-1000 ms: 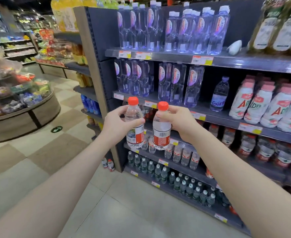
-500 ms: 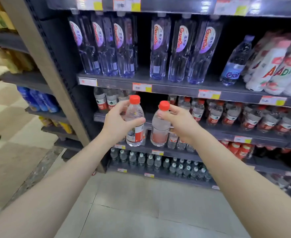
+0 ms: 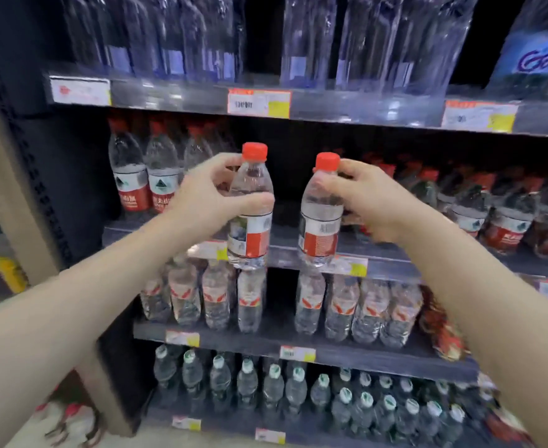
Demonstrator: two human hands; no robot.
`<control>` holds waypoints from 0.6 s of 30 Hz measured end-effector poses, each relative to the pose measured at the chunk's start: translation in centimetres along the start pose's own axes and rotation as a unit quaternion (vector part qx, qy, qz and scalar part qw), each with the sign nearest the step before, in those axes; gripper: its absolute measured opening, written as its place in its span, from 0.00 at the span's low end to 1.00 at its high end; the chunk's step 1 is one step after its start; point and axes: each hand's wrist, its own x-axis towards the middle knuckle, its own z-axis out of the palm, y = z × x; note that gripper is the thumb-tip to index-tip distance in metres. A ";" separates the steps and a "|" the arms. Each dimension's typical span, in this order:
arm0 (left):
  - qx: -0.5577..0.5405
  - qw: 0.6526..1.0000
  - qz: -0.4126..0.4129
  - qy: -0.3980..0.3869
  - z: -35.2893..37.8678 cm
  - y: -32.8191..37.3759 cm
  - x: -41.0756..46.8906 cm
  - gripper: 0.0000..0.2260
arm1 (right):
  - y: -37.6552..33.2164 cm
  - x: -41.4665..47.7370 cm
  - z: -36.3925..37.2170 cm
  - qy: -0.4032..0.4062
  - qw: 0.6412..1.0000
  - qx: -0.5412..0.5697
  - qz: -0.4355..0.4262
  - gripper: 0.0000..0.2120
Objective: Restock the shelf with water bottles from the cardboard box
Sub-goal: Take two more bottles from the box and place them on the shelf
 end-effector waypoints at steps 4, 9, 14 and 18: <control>-0.022 0.999 0.045 0.020 1.1 -2.5 -0.1 0.17 | 3.0 2.1 0.5 0.037 0.999 0.014 -0.024 0.08; -0.052 0.997 0.054 0.026 2.5 -3.5 0.3 0.18 | 3.2 4.9 0.5 0.128 0.989 0.038 -0.065 0.06; -0.064 0.997 0.038 0.005 4.0 -3.7 2.5 0.18 | 4.7 7.5 0.5 0.170 0.985 0.001 -0.033 0.11; -0.084 0.996 0.035 0.003 5.0 -4.3 4.3 0.20 | 6.9 9.5 0.2 0.201 0.979 -0.022 -0.022 0.13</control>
